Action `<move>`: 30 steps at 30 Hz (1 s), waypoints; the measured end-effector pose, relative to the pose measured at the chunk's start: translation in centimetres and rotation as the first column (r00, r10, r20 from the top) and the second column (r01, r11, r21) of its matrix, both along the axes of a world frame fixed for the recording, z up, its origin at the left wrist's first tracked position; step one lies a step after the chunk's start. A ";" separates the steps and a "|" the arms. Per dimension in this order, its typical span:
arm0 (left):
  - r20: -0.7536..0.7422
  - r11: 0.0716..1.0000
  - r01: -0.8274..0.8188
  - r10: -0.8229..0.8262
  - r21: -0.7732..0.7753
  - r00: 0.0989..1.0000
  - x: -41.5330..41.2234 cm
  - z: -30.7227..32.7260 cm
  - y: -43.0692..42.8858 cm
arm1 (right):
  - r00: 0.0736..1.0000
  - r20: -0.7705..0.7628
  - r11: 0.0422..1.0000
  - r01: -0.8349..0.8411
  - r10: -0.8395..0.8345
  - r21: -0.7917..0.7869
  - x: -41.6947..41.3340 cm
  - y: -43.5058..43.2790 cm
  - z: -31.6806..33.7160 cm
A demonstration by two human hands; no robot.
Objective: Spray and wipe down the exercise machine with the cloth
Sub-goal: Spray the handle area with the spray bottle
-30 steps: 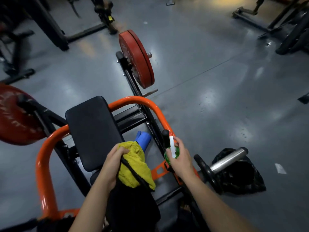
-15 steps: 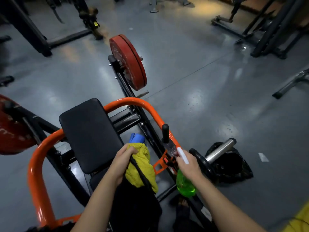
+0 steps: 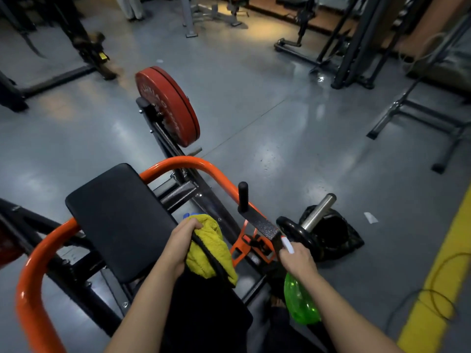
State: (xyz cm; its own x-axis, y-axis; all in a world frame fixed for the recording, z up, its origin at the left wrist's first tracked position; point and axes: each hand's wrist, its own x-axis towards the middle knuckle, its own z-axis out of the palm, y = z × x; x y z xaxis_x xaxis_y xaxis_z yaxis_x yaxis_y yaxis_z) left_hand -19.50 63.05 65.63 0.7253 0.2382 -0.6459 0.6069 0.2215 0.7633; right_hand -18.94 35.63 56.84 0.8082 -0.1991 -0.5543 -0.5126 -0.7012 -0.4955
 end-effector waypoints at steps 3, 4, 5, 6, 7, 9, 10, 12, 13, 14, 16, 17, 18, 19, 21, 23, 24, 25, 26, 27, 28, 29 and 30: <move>-0.038 0.998 0.056 -0.055 0.017 0.998 0.1 -1.2 -0.1 | 0.997 -0.055 0.999 0.052 -0.052 -0.010 -2.1 -1.4 -1.3; -0.049 0.997 0.072 -0.071 0.025 0.996 0.2 -1.6 -0.2 | 0.997 -0.060 0.999 0.053 -0.054 -0.009 -2.7 -1.8 -1.6; -0.061 0.996 0.087 -0.085 0.030 0.995 0.2 -1.9 -0.3 | 0.996 -0.071 0.998 0.054 -0.055 -0.012 -3.4 -2.1 -1.9; -0.076 0.994 0.105 -0.102 0.037 0.992 0.4 -2.3 -0.4 | 0.994 -0.086 0.998 0.063 -0.064 -0.013 -4.0 -2.5 -2.1; -0.088 0.991 0.130 -0.126 0.045 0.988 0.5 -2.7 -0.7 | 0.991 -0.100 0.997 0.082 -0.083 -0.017 -4.6 -2.9 -2.3; -0.104 0.985 0.167 -0.161 0.052 0.982 0.9 -3.1 -1.4 | 0.984 -0.123 0.991 0.128 -0.132 -0.040 -5.5 -3.6 -2.5; -0.110 0.982 0.183 -0.176 0.054 0.978 1.1 -3.1 -1.8 | 0.976 -0.139 0.985 0.163 -0.170 -0.063 -5.8 -4.0 -2.6; -0.125 0.977 0.205 -0.198 0.050 0.972 1.6 -3.3 -2.5 | 0.952 -0.188 0.969 0.225 -0.241 -0.104 -6.4 -4.7 -2.5; -0.135 0.975 0.218 -0.210 0.045 0.968 1.8 -3.5 -2.8 | 0.943 -0.207 0.964 0.241 -0.259 -0.109 -6.8 -5.0 -2.4; -0.144 0.970 0.238 -0.230 0.042 0.962 2.1 -3.5 -3.1 | 0.940 -0.215 0.963 0.248 -0.266 -0.105 -7.2 -5.4 -2.5; -0.150 0.963 0.267 -0.257 0.048 0.955 2.8 -3.6 -3.6 | 0.943 -0.218 0.968 0.233 -0.249 -0.097 -7.9 -5.9 -2.3; -0.144 0.959 0.280 -0.270 0.053 0.952 3.1 -3.7 -3.9 | 0.943 -0.226 0.969 0.226 -0.243 -0.097 -8.2 -6.2 -2.3; -0.139 0.953 0.297 -0.286 0.060 0.948 3.4 -3.7 -4.1 | 0.940 -0.236 0.969 0.227 -0.244 -0.099 -8.5 -6.5 -2.5; -0.135 0.949 0.309 -0.298 0.064 0.945 3.5 -3.8 -4.3 | 0.937 -0.247 0.968 0.229 -0.248 -0.104 -8.7 -6.6 -2.5; -0.127 0.941 0.330 -0.319 0.074 0.939 3.7 -4.1 -4.7 | 0.933 -0.252 0.965 0.231 -0.256 -0.127 -9.1 -6.7 -2.6; -0.130 0.938 0.337 -0.325 0.079 0.937 3.6 -4.1 -4.9 | 0.933 -0.256 0.963 0.220 -0.254 -0.154 -9.3 -6.8 -2.8; -0.131 0.938 0.338 -0.326 0.076 0.936 3.6 -4.3 -4.9 | 0.933 -0.258 0.964 0.215 -0.250 -0.159 -9.3 -6.8 -2.9; -0.131 0.939 0.336 -0.325 0.073 0.937 3.5 -4.3 -5.0 | 0.935 -0.259 0.966 0.206 -0.242 -0.159 -9.3 -6.9 -3.0; -0.131 0.939 0.336 -0.325 0.068 0.936 3.4 -4.5 -4.9 | 0.935 -0.265 0.967 0.199 -0.236 -0.157 -9.3 -6.9 -3.1; -0.127 0.940 0.335 -0.326 0.058 0.937 3.3 -4.5 -4.9 | 0.939 -0.264 0.972 0.186 -0.220 -0.146 -9.2 -6.9 -3.3; -0.119 0.941 0.335 -0.328 0.050 0.937 3.2 -4.5 -4.7 | 0.944 -0.256 0.975 0.178 -0.206 -0.130 -9.1 -7.0 -3.5; -0.116 0.943 0.332 -0.326 0.037 0.938 3.0 -4.2 -4.7 | 0.953 -0.235 0.979 0.165 -0.189 -0.115 -9.1 -7.0 -3.7; -0.113 0.943 0.333 -0.329 0.022 0.938 2.8 -4.0 -4.6 | 0.962 -0.204 0.981 0.168 -0.184 -0.094 -9.0 -6.9 -3.8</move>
